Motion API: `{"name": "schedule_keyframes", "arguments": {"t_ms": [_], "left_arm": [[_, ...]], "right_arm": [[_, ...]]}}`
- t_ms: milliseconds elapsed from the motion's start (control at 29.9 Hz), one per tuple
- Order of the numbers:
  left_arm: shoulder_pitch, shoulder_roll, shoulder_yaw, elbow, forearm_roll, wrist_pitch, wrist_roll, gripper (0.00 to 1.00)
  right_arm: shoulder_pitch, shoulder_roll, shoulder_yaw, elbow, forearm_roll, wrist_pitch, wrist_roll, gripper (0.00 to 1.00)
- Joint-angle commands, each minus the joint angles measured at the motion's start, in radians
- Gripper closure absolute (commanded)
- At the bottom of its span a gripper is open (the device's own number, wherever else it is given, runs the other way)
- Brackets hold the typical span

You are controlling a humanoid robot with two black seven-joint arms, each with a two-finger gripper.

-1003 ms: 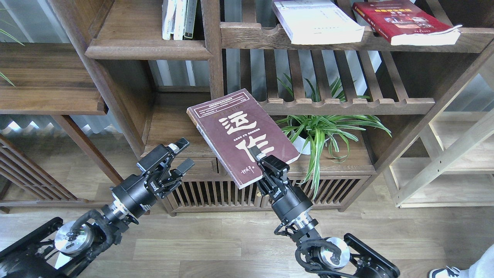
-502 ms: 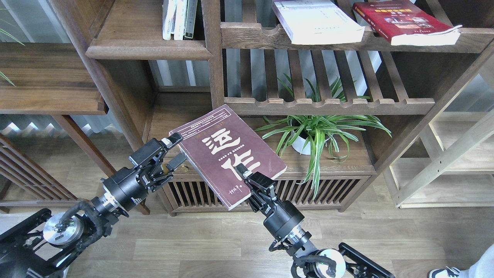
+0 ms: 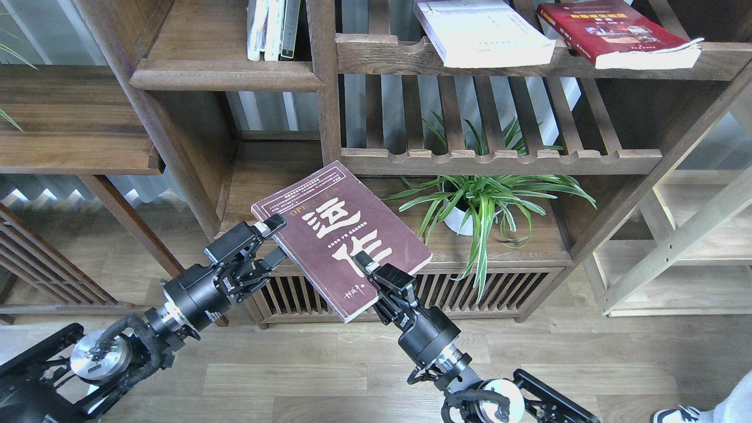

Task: Organize books on shelf
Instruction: 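Bring the left gripper to the book's edge and grasp it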

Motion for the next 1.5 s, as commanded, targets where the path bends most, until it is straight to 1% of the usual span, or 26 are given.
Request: {"name": "schedule_keyframes", "arguments": {"t_ms": [0, 134, 301, 736, 903, 1337, 1471], "left_arm": [[0.015, 0.035, -0.001, -0.001, -0.001, 0.0, -0.001, 0.02], [0.012, 0.026, 0.003, -0.001, -0.001, 0.0, -0.001, 0.02], [0.001, -0.017, 0.006, -0.001, 0.011, 0.0, 0.001, 0.03], [-0.005, -0.026, 0.009, 0.006, 0.022, 0.0, -0.001, 0.03], [-0.015, -0.042, 0.005, 0.011, 0.022, 0.0, -0.01, 0.02], [-0.015, -0.056, 0.008, 0.012, 0.049, 0.0, -0.01, 0.02], [-0.015, -0.062, 0.008, 0.014, 0.055, 0.0, -0.016, 0.03]], "right_arm": [[0.0, 0.0, 0.001, -0.002, 0.003, 0.0, 0.002, 0.97], [0.003, 0.0, -0.009, 0.001, 0.001, 0.0, 0.0, 0.97], [0.006, 0.0, -0.013, 0.001, 0.001, 0.0, 0.0, 0.97], [0.028, 0.0, -0.055, 0.018, 0.0, 0.0, 0.0, 0.97], [0.035, 0.0, -0.068, 0.019, 0.0, 0.0, 0.0, 0.97], [0.043, 0.0, -0.091, 0.021, -0.002, 0.0, 0.0, 0.97], [0.043, 0.0, -0.091, 0.021, -0.002, 0.0, 0.0, 0.97]]}}
